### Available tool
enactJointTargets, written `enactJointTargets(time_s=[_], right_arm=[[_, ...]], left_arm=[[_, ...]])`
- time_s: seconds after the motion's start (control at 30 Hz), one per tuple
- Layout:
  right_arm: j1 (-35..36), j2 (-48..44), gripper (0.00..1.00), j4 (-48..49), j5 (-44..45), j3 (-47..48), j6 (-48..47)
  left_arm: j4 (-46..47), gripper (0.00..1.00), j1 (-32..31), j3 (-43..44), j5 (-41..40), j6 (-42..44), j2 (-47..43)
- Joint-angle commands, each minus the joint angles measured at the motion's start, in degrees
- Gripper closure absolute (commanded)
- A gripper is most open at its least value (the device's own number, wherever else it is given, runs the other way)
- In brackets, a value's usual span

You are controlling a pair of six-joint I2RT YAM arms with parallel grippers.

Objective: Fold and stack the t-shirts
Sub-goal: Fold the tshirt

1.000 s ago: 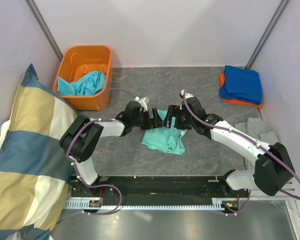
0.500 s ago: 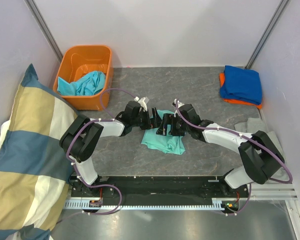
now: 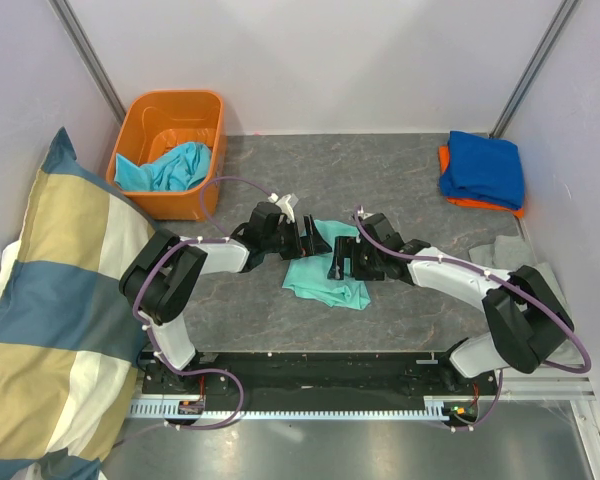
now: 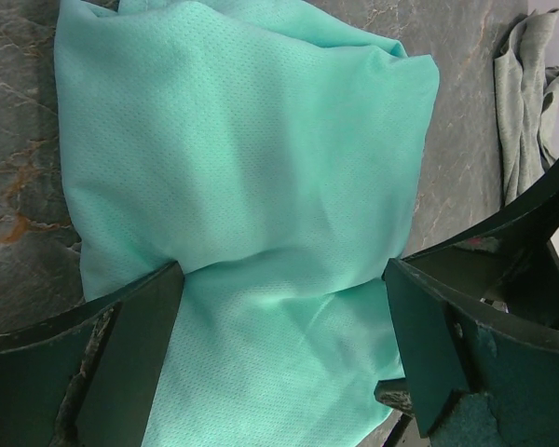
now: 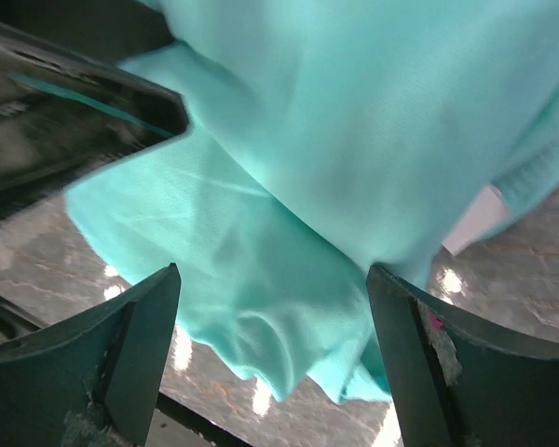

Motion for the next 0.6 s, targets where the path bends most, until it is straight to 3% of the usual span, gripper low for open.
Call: enactJointTargets(time_s=[0.0, 0.43, 0.57], right_arm=[[0.1, -2.0, 0.10, -5.3, 2.9, 1.0, -0.9], [0.1, -5.1, 0.10, -23.2, 13.6, 7.7, -3.8], [0.0, -9.6, 0.09, -21.8, 13.5, 8.7, -4.6]], left_arm=[[-7.3, 0.00, -0.3, -1.1, -2.3, 0.1, 3.2], [-7.4, 0.00, -0.3, -1.2, -2.4, -0.1, 3.9], [-7.4, 0.00, -0.2, -1.2, -2.2, -0.1, 3.4]])
